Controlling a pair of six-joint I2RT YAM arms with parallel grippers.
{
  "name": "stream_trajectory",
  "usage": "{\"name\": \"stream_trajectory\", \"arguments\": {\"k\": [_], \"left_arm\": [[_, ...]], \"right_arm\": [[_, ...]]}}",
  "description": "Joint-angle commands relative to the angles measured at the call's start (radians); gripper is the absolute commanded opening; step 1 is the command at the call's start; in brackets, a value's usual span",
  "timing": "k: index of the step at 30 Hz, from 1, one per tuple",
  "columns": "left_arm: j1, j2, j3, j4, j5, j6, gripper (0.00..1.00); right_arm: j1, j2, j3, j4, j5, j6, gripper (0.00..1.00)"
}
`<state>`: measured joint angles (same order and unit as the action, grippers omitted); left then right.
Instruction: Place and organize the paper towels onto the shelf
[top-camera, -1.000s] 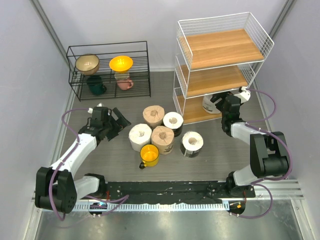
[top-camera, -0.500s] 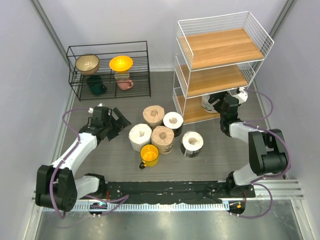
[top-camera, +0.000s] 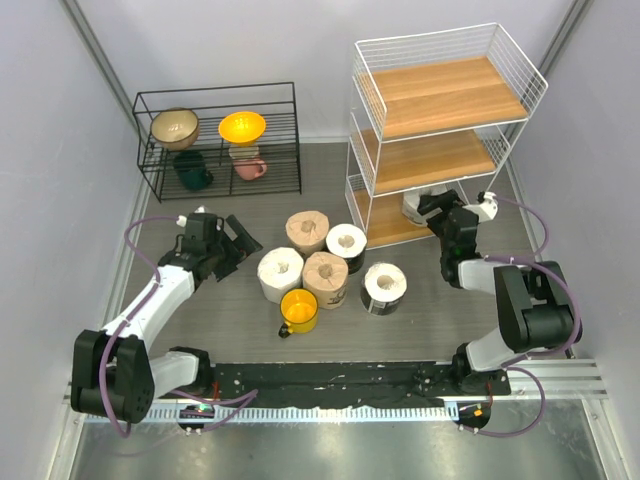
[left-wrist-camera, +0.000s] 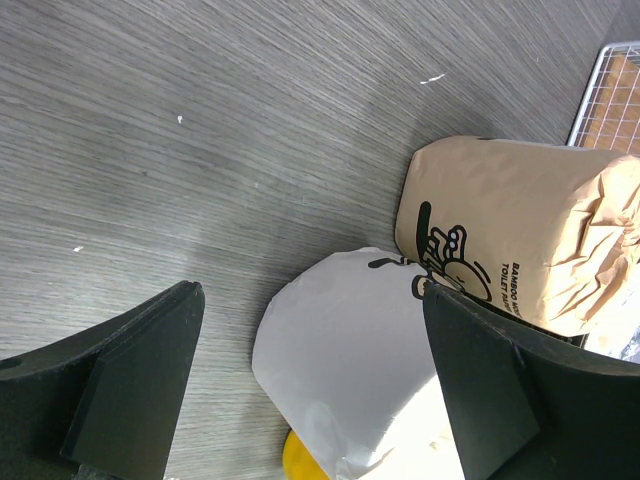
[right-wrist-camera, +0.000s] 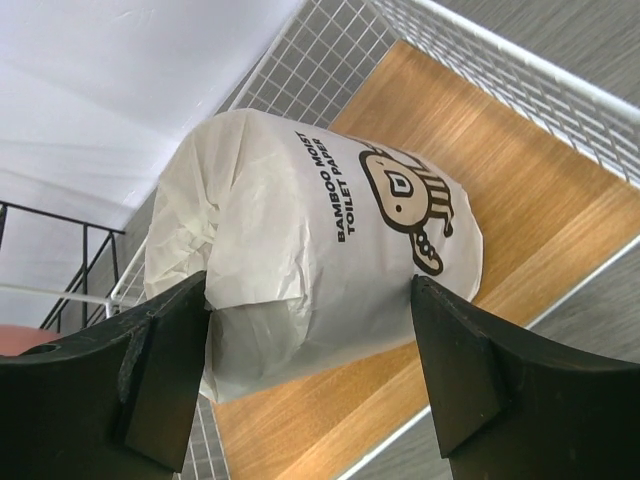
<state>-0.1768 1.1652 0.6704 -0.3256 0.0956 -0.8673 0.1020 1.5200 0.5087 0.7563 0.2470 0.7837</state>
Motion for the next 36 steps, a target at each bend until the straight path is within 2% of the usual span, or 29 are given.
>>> {"name": "stream_trajectory", "arguments": {"k": [1,9,18,25,28,34,36], "left_arm": [[-0.004,0.005,-0.003,0.039,0.013,0.001,0.96],[-0.004,0.005,-0.002,0.039,0.016,0.001,0.96],[-0.004,0.002,-0.003,0.036,0.016,0.002,0.96],[-0.006,0.001,0.001,0.031,0.015,0.002,0.96],[-0.004,-0.007,0.003,0.026,0.015,0.004,0.96],[-0.006,-0.013,0.011,0.020,0.006,0.005,0.96],[-0.004,-0.012,0.015,0.016,0.004,0.005,0.96]], "right_arm": [[0.011,-0.033,-0.073,-0.055,-0.026,-0.003,0.81],[0.010,-0.207,-0.075,-0.112,-0.003,-0.024,0.82],[0.002,-0.231,-0.030,-0.147,-0.003,-0.034,0.83],[0.002,-0.352,-0.071,-0.212,-0.011,-0.041,0.83],[0.002,-0.486,-0.059,-0.340,-0.011,-0.066,0.83],[0.044,-0.716,0.071,-0.798,-0.031,-0.121,0.83],[0.079,-0.774,0.112,-0.905,-0.012,-0.126,0.83]]}}
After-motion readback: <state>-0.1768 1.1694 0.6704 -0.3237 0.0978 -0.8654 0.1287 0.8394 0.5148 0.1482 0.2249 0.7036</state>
